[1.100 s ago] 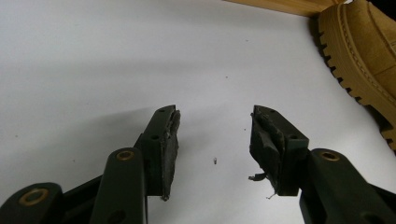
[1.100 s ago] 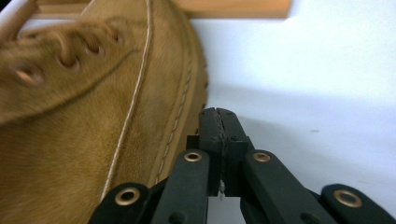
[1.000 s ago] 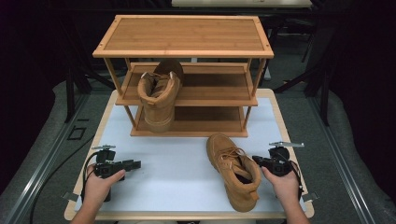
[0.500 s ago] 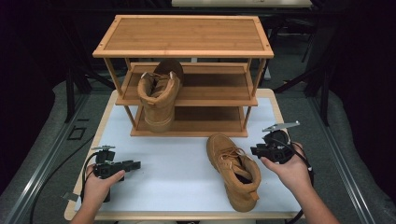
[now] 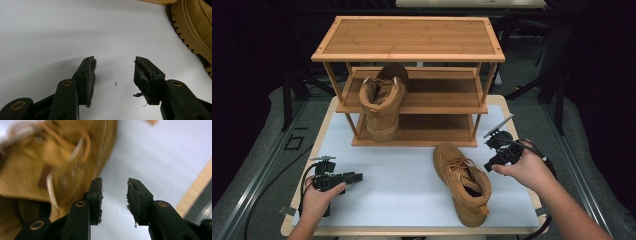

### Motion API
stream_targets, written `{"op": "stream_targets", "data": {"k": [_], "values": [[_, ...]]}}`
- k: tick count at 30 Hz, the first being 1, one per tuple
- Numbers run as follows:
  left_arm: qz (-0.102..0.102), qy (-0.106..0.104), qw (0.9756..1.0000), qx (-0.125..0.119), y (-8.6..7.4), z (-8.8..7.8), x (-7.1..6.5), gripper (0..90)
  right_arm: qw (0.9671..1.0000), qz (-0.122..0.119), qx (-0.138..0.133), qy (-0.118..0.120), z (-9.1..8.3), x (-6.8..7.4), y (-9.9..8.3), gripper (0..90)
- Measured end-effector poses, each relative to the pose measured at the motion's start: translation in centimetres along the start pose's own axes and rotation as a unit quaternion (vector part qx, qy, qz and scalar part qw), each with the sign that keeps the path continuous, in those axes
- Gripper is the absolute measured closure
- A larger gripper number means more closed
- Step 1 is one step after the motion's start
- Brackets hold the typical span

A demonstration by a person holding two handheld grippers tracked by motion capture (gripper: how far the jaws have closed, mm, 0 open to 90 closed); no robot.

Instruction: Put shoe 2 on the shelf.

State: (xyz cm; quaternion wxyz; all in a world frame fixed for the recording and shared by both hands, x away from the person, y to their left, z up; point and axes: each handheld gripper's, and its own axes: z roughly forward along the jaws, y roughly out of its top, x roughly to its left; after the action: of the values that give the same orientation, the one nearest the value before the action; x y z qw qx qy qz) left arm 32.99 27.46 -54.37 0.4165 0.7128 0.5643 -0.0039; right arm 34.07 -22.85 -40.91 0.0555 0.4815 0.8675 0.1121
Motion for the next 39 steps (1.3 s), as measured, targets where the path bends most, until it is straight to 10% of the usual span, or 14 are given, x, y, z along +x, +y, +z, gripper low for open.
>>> {"op": "stream_targets", "data": {"k": [7,20,39], "values": [[-0.001,0.001,1.0000,0.002,0.0,0.1,0.0,50.8,0.9954,0.017,0.094,-0.004,0.0,0.5,-0.1,61.9],[0.000,0.000,1.0000,0.002,0.0,0.0,0.0,50.7,0.9975,0.024,0.061,0.028,-3.8,2.4,0.8,62.5],[-0.003,0.000,1.0000,0.004,0.0,0.2,0.1,50.7,0.9890,0.051,0.130,0.050,2.1,3.6,0.3,64.6]]}}
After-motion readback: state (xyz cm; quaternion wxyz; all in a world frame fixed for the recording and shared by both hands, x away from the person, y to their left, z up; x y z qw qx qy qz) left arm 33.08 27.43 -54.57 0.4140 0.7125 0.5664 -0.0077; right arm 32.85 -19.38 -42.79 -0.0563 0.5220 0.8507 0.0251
